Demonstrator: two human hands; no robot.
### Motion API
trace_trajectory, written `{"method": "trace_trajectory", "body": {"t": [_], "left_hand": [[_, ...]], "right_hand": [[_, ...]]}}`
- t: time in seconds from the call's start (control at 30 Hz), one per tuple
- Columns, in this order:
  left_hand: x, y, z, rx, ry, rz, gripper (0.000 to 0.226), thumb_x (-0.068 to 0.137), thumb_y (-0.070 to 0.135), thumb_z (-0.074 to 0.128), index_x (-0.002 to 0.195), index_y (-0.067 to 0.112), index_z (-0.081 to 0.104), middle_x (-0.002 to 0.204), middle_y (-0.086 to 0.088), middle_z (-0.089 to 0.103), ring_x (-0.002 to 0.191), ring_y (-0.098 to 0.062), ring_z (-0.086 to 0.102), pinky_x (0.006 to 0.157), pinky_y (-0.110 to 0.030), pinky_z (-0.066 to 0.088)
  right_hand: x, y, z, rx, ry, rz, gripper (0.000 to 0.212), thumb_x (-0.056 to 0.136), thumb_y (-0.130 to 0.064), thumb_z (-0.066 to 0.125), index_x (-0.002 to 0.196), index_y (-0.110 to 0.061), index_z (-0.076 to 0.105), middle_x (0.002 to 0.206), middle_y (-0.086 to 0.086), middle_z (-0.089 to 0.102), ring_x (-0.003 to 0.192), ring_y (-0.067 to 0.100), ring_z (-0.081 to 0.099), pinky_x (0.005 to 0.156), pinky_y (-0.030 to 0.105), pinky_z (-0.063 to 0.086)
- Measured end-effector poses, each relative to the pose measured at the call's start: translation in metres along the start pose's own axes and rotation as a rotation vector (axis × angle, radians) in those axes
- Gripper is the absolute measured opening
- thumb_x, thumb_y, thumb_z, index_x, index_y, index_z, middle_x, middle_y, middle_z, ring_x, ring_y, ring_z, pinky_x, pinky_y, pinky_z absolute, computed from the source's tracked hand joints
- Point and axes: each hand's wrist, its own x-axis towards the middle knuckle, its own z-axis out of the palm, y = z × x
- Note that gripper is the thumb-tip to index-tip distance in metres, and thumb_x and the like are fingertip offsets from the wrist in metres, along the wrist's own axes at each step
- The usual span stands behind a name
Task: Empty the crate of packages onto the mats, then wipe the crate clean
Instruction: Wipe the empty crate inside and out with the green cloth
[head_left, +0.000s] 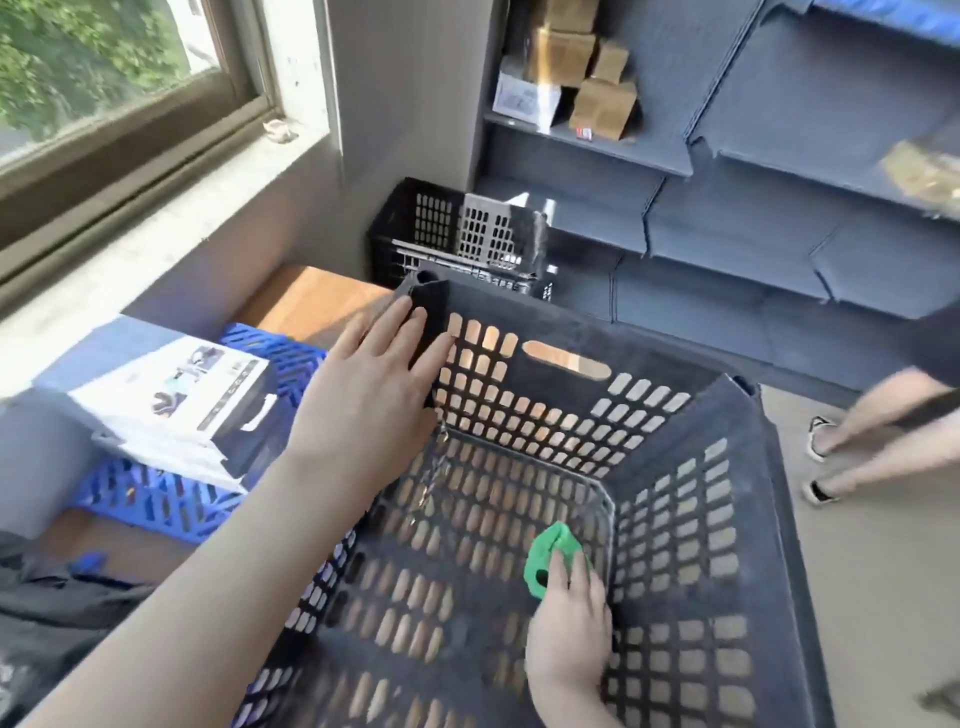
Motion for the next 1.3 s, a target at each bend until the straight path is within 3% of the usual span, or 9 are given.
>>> {"method": "trace_trajectory", "body": {"t": [0.17,0.4,0.47,0.6,0.7,0.83,1.07,1.23,1.3], "left_hand": [[0.002,-0.001,0.003,0.03,-0.06,-0.022,0.067,0.074,0.033,0.074,0.133,0.01,0.056,0.139,-0.02,0.052,0.141,-0.034,0.035,0.111,-0.053,0.034],[0.0,-0.002,0.001,-0.007,-0.076,-0.02,0.063,0.077,0.035,0.068,0.133,0.011,0.055,0.135,-0.017,0.056,0.145,-0.031,0.028,0.112,-0.053,0.029],[-0.001,-0.003,-0.002,-0.03,-0.089,-0.028,0.062,0.079,0.037,0.064,0.135,0.012,0.054,0.135,-0.015,0.055,0.147,-0.028,0.024,0.113,-0.051,0.027],[-0.002,0.0,-0.008,-0.074,-0.12,-0.057,0.056,0.088,0.039,0.054,0.138,0.015,0.047,0.141,-0.01,0.05,0.151,-0.023,0.007,0.117,-0.048,0.021],[-0.002,0.002,-0.009,-0.06,-0.14,-0.055,0.059,0.094,0.043,0.046,0.146,0.02,0.032,0.149,-0.005,0.041,0.151,-0.021,-0.005,0.12,-0.047,0.016],[-0.002,0.002,-0.009,-0.055,-0.144,-0.054,0.06,0.094,0.046,0.043,0.147,0.021,0.029,0.15,-0.004,0.04,0.151,-0.02,-0.009,0.119,-0.046,0.016],[0.0,-0.002,-0.004,-0.09,-0.127,-0.074,0.049,0.084,0.036,0.055,0.128,0.014,0.055,0.126,-0.008,0.061,0.15,-0.021,0.011,0.107,-0.055,0.032],[0.001,-0.007,0.007,-0.129,-0.059,-0.04,0.048,0.067,0.023,0.076,0.11,0.006,0.064,0.105,-0.015,0.068,0.144,-0.026,0.031,0.091,-0.057,0.042],[0.002,-0.007,0.01,-0.147,-0.041,-0.042,0.047,0.066,0.024,0.076,0.107,0.006,0.064,0.105,-0.015,0.068,0.144,-0.026,0.03,0.091,-0.059,0.042]], "right_hand": [[-0.01,-0.037,0.017,0.065,0.078,-0.15,0.072,0.048,-0.002,0.088,0.117,-0.013,0.068,0.122,0.006,0.066,0.113,0.024,0.063,0.107,0.033,0.024],[-0.017,-0.073,0.024,-0.03,0.035,-0.936,0.036,0.093,-0.02,0.047,0.127,-0.025,0.057,0.136,-0.005,0.056,0.127,0.016,0.05,0.107,0.034,0.041],[-0.004,-0.056,0.017,-0.088,0.115,-0.918,0.049,0.079,-0.01,0.066,0.126,-0.022,0.06,0.135,-0.002,0.057,0.126,0.019,0.052,0.105,0.036,0.043],[0.014,-0.009,-0.002,-0.092,0.146,-0.354,0.082,0.043,0.007,0.084,0.119,-0.017,0.067,0.13,0.003,0.061,0.116,0.023,0.061,0.091,0.04,0.052],[0.016,-0.005,0.001,-0.01,0.128,0.013,0.077,0.044,0.013,0.083,0.115,-0.012,0.069,0.129,0.009,0.061,0.11,0.03,0.063,0.079,0.042,0.059],[0.027,-0.009,-0.006,0.098,0.173,0.176,0.072,0.051,0.011,0.082,0.119,-0.006,0.066,0.131,0.015,0.059,0.12,0.034,0.056,0.09,0.05,0.053],[0.015,-0.082,0.019,0.211,0.12,-0.208,0.071,0.056,-0.017,0.089,0.123,-0.018,0.064,0.126,-0.001,0.064,0.117,0.014,0.06,0.102,0.035,0.042],[0.0,-0.143,0.032,0.111,0.007,-0.596,0.056,0.088,-0.011,0.027,0.141,-0.01,0.043,0.146,0.007,0.045,0.137,0.021,0.039,0.118,0.041,0.012],[0.01,-0.126,0.032,0.079,0.053,-0.684,0.052,0.087,-0.01,0.03,0.136,-0.008,0.05,0.139,0.009,0.052,0.131,0.023,0.045,0.116,0.04,0.028]]}}
